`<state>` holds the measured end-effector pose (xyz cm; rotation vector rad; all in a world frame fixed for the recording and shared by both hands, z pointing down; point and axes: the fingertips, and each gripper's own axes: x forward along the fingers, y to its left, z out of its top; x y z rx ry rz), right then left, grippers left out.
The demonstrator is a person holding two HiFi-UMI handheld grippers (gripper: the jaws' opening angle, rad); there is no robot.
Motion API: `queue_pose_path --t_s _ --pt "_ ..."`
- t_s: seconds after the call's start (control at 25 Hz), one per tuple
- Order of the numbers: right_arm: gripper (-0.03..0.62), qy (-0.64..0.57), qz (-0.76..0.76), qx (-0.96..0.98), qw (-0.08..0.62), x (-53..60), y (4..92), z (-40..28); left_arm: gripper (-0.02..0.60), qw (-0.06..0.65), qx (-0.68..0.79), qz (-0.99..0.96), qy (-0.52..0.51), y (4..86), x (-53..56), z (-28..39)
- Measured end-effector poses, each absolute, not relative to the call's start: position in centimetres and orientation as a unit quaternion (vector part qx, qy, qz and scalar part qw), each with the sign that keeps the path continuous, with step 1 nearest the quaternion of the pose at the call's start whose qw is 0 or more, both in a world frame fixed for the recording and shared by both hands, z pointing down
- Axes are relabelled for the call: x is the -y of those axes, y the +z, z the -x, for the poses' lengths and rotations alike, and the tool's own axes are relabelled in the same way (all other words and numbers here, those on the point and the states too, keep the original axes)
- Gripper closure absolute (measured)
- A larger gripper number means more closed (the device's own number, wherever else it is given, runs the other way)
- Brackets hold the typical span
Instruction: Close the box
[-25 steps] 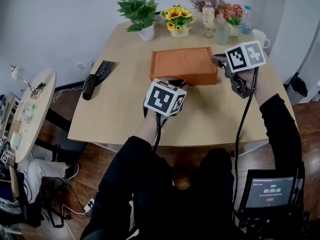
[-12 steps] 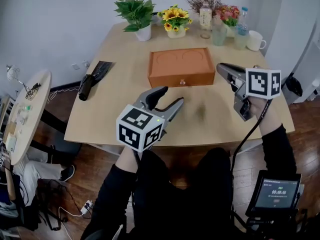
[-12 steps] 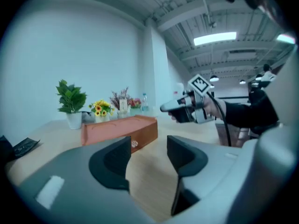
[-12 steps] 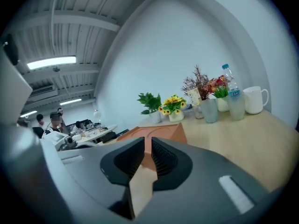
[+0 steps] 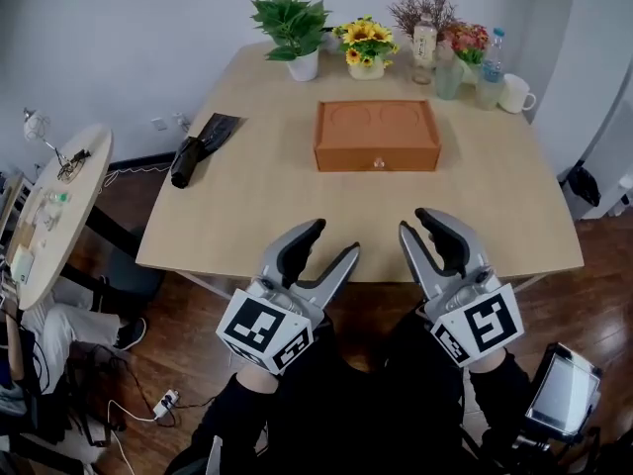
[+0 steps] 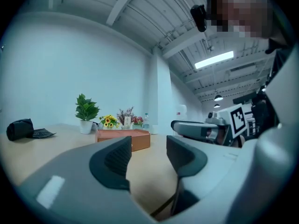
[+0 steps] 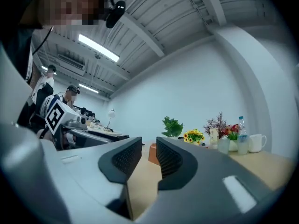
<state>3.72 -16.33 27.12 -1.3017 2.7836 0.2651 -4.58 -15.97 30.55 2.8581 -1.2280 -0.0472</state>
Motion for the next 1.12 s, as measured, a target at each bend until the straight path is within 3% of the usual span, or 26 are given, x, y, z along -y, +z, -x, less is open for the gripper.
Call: queue_pose_path --t_s 1.12 --pt "0.493 0.073 0.459 -0.885 0.033 14.4 30.1 -3.1 0.38 0.009 0.403 -0.915 0.006 32.5 14.9 3.5"
